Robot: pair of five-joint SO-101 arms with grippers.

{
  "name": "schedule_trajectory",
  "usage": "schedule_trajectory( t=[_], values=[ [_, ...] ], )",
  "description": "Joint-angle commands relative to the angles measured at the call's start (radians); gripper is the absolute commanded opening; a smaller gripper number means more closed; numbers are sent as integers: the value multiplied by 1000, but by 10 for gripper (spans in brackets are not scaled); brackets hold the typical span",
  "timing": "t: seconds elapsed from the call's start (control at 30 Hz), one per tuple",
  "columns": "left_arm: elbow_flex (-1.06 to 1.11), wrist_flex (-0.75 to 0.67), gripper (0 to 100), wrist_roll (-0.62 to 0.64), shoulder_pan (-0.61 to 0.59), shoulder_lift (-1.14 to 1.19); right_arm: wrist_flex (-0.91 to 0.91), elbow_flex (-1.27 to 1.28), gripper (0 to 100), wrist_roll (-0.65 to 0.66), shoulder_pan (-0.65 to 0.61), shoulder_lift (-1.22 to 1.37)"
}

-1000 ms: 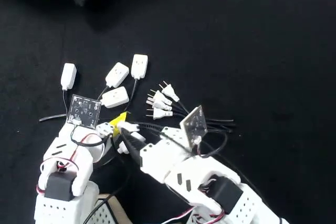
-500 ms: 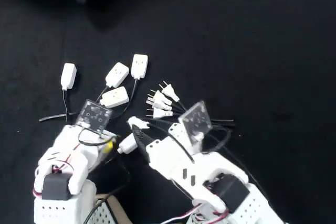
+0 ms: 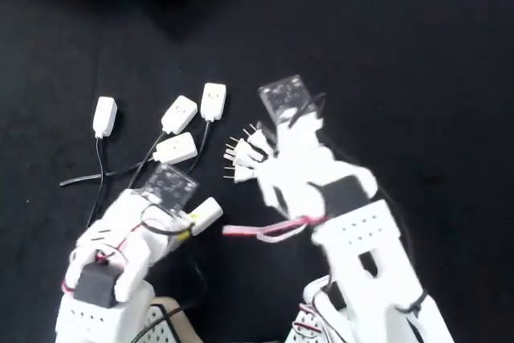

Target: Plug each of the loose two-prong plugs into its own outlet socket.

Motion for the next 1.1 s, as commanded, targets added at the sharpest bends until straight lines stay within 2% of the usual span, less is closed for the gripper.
schedule_trajectory(
  t=[0.0, 0.1, 0.23, 0.4, 0.57, 0.63, 0.7, 0.77, 0.83, 0.93, 1.07],
  values=[
    [110, -203, 281, 37, 81, -2, 69, -105, 13, 11, 48, 36],
    [162, -284, 282, 37, 71, 0, 69, -105, 13, 11, 46, 42],
    [163, -287, 282, 38, 65, 0, 74, -104, 13, 9, 46, 42],
    [163, -305, 282, 38, -39, 0, 68, -91, 13, 8, 44, 42],
    [153, -242, 282, 37, -128, 0, 68, -91, 13, -14, 44, 42],
    [48, -141, 282, 40, -137, 0, 68, -91, 13, -18, 44, 42],
    [-91, 2, 283, 44, -96, 0, 68, -93, 13, -18, 44, 42],
    [-182, 112, 283, 69, 24, 0, 69, -93, 13, -25, 46, 42],
    [-151, 72, 283, 118, 110, 3, 77, -94, 13, -58, 46, 42],
    [-90, 52, 283, 64, 180, 41, 75, -94, 13, -68, 46, 42],
    [-21, -9, 283, -6, 182, 143, 75, -94, 13, -66, 46, 42]
  ],
)
